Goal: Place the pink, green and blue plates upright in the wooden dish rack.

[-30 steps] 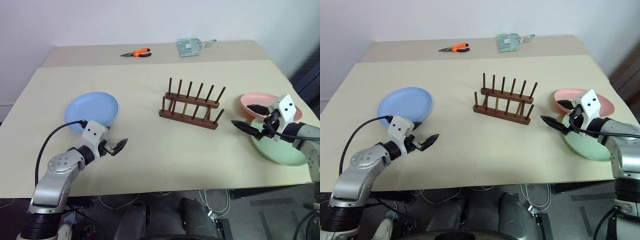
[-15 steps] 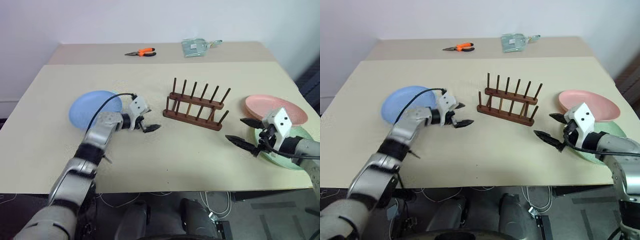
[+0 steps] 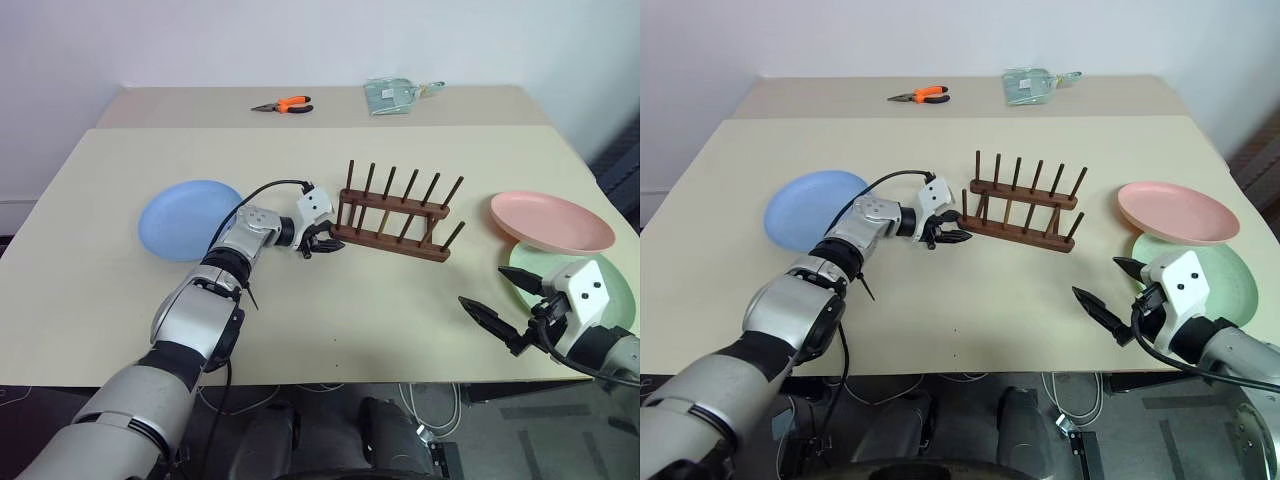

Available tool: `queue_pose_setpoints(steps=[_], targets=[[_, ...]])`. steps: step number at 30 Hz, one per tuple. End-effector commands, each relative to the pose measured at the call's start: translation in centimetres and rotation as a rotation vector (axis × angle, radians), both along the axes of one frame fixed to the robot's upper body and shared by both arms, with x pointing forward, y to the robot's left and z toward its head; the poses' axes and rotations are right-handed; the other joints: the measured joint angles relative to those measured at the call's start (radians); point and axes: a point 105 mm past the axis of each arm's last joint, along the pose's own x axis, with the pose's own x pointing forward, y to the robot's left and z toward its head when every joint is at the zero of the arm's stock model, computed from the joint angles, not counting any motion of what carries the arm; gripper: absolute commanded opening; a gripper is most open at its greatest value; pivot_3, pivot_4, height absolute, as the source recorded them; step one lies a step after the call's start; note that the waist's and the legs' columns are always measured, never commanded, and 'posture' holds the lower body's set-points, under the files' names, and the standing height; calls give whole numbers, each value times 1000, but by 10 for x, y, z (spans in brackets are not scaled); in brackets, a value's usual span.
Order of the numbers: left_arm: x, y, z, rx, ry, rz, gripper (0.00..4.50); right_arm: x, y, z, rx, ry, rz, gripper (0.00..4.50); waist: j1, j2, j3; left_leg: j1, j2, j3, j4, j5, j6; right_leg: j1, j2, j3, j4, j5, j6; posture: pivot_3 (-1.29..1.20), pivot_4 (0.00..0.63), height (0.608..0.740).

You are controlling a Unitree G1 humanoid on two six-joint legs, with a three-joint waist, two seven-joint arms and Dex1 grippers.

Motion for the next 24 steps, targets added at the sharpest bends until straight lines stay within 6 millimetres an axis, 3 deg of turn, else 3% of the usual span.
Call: queue_pose_setpoints(steps=[1,9,17,24], targets=[[-4,1,-7,-6,13,-10,861,3,3,13,-18,-48,25,4500,-1,0,0,0,0,0,0,0,0,0,0,0,0,0,0,0,150,740],[-29,8,-9,-84,-28,-144,707,12,11,20,-39,-37,135,4500,-4,1,0,1,0,0,-1,0,0,0,0,0,0,0,0,0,150,740],[-91,16,0,-61,-47,-305,707,3,23,7,-33,80,254,4500,-1,1,0,0,1,-1,-1,0,0,-1,0,1,1,3,-5,0,150,740],[-102,18,0,-66,-28,-239,707,-3,7,-4,-66,129,217,4500,-1,1,0,0,1,-1,0,0,0,0,0,0,0,-1,-5,0,150,740]])
